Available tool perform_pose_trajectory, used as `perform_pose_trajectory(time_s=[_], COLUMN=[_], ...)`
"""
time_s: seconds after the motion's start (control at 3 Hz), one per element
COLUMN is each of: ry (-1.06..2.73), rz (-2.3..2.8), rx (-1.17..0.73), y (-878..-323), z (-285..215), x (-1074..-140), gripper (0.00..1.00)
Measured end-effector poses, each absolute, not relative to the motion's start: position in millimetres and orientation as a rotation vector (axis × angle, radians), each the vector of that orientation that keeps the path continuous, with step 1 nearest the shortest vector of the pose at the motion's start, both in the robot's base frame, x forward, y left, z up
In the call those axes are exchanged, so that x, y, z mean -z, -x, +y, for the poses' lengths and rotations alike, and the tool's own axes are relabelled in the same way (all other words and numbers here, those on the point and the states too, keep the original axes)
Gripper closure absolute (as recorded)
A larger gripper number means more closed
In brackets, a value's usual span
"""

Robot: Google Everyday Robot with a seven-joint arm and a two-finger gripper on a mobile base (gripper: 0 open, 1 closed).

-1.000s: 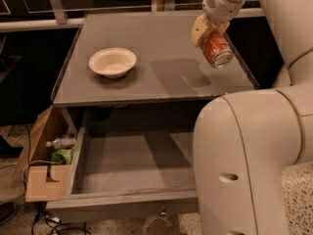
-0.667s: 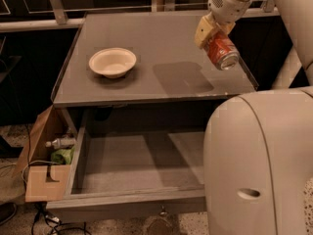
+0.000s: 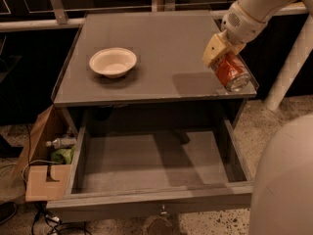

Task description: Place coke can into top drawer

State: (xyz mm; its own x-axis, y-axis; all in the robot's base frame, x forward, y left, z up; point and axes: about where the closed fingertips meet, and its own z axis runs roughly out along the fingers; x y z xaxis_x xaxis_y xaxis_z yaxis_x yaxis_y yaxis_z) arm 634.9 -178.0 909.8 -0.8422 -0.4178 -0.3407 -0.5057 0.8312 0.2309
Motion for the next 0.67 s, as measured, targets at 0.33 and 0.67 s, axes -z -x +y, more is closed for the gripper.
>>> perform_pose_trajectory(time_s=[0.33,0.67], ry=[0.705,0.735], rz=[2.762,2.752], rx=[-0.465,-0.473], y=[-632.1,-621.5], z=[-176.3,-172.8], x=[-896.5,-910.3], gripper=[1.0,1.0])
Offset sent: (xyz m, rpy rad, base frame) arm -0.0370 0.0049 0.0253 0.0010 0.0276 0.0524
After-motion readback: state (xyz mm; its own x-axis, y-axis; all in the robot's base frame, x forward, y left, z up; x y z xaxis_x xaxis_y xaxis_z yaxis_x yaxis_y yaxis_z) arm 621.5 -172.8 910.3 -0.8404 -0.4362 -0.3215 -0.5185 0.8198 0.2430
